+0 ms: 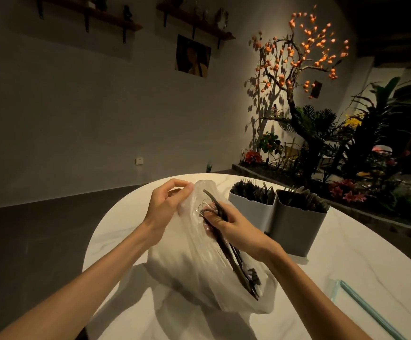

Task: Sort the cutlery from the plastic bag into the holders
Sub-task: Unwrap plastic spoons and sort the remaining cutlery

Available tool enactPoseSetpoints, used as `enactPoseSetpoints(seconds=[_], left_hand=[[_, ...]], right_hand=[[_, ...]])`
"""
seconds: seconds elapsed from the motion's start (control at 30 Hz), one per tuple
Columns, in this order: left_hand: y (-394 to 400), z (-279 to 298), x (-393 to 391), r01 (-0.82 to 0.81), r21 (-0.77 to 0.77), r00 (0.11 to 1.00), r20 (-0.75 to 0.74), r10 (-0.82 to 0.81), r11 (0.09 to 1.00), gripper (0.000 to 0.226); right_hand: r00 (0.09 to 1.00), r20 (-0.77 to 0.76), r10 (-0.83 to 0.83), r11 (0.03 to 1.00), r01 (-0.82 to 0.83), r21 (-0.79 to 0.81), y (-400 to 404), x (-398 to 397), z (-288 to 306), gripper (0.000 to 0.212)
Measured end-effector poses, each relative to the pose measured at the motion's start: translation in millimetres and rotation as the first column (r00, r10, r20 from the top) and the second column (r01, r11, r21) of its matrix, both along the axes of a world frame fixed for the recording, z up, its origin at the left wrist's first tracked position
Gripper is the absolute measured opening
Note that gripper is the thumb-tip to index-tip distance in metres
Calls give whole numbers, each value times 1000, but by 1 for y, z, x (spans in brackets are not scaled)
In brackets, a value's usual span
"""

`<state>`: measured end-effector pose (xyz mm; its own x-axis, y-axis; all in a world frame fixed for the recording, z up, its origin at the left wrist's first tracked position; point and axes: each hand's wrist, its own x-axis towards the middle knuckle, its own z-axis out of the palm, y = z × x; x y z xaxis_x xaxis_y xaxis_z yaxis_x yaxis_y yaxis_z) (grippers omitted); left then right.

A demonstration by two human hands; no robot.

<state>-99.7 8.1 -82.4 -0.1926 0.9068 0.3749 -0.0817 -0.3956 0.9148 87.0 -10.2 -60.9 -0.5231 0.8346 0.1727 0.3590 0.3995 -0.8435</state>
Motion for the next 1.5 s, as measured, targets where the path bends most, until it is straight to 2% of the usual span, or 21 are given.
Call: enactPoseSetpoints(seconds=[0.13, 0.33, 0.5, 0.6, 0.67, 0.73, 0.8, 0.87, 0.97, 1.03, 1.13, 1.17, 1.2, 1.3, 1.4, 1.47, 1.5], left_hand=[[1, 6, 3, -70, -96, 988, 128, 82, 993, 23], [1, 0, -3, -217, -144, 960, 149, 237, 966, 20], [-3, -2, -3, -275, -158, 931, 203, 303, 949, 31], [-15, -7, 1, -141, -111, 982, 114, 153, 984, 47], [-19, -17, 2, -53, -54, 998, 37, 55, 997, 55], [-19, -26, -4, 10, -52, 998, 55, -7, 999, 49], [-15, -32, -13, 121, -79, 988, 108, -112, 990, 42], [-13, -35, -19, 271, -100, 958, 129, -258, 957, 46], [-16, -31, -16, 393, -95, 920, 29, -392, 915, 49], [-19, -23, -12, 430, -88, 900, -35, -434, 899, 43], [-21, -14, -5, 442, -140, 867, -187, -462, 886, 16], [-22, -14, 0, 467, -169, 832, -248, -496, 868, 15], [-24, -14, 6, 506, -202, 788, -287, -545, 839, 24], [-34, -13, 32, 556, -359, 596, -456, -661, 750, 62], [-45, -13, 48, 406, -510, 245, -739, -628, 758, 53], [-50, -15, 55, 284, -541, 36, -819, -573, 792, 56], [-52, -16, 58, 249, -538, -42, -837, -546, 805, 58]], right_hand=[[999, -22, -25, 999, 26, 30, -3, 5, 2, 22], [978, -185, -96, 995, 100, 14, -5, 14, 13, 18], [924, -298, -240, 968, 252, 2, 1, 10, 15, 24], [856, -394, -334, 940, 335, -70, 4, 9, 14, 19], [805, -450, -387, 919, 379, -113, 5, 10, 14, 24], [755, -502, -423, 902, 402, -155, 7, 14, 16, 25], [728, -517, -450, 891, 408, -200, 6, 19, 19, 22], [714, -523, -465, 884, 407, -231, 4, 23, 21, 19], [701, -534, -473, 881, 396, -259, 2, 27, 17, 17], [702, -522, -484, 875, 409, -261, -2, 31, 13, 18], [653, -548, -522, 853, 411, -323, -10, 38, 9, 23], [622, -561, -546, 838, 410, -360, -13, 41, 9, 24], [593, -571, -568, 823, 412, -391, -14, 44, 10, 24], [539, -573, -618, 786, 434, -439, -18, 57, 13, 22], [445, -634, -632, 773, 417, -478, -21, 72, 19, 20], [377, -691, -617, 784, 375, -495, -24, 81, 25, 21], [358, -702, -616, 784, 367, -501, -26, 85, 27, 23]])
